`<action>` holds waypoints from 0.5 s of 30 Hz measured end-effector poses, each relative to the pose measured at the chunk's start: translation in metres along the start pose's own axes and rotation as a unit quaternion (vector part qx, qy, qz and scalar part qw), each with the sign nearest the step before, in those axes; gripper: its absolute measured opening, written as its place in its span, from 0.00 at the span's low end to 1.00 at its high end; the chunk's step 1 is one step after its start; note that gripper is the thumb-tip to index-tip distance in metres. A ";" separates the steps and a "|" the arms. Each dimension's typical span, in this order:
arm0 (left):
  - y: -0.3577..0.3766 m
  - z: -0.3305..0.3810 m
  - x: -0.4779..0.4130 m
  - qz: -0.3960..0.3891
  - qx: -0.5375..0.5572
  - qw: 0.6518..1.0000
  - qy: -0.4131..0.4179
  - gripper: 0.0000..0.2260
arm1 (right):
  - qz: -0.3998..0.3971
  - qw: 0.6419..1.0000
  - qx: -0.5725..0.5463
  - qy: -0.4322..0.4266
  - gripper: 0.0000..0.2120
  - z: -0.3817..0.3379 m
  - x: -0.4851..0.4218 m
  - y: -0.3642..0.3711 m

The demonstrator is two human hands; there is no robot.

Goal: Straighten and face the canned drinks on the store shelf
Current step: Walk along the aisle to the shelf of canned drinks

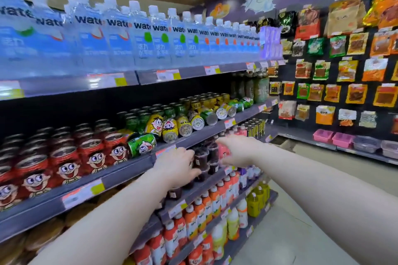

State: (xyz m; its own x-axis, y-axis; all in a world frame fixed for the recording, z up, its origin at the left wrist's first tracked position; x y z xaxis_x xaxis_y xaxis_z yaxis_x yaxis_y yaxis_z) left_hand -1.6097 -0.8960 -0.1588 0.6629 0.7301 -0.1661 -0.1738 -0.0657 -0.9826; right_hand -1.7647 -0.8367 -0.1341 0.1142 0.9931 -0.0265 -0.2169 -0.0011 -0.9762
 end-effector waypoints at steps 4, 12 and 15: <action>0.004 -0.019 -0.041 0.016 -0.001 0.997 -0.070 0.27 | 0.006 0.998 0.006 -0.070 0.31 0.019 -0.062 0.001; 0.028 -0.067 -0.070 0.038 0.016 0.975 -0.219 0.25 | 0.026 0.979 0.017 -0.204 0.31 0.023 -0.162 0.007; 0.028 -0.094 -0.061 0.050 0.006 0.963 -0.266 0.26 | 0.021 0.967 0.011 -0.255 0.32 0.001 -0.192 0.018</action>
State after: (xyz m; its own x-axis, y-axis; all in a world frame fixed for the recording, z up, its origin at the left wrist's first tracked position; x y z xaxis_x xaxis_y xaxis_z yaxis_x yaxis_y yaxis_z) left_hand -1.5870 -1.0064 -0.1837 0.1764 0.9655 -0.1913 -0.2284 -0.1489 -0.9621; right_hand -1.7916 -1.0274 -0.1468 -0.3865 0.9209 0.0498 -0.2326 -0.0451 -0.9715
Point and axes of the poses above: each hand's wrist, its own x-axis away from the middle knuckle, its own y-axis out of the palm, z = x × y, the point moved 4 cm from there along -x, towards the middle knuckle, and after that the axes turned 11 degrees about x, right-handed, at the moved point
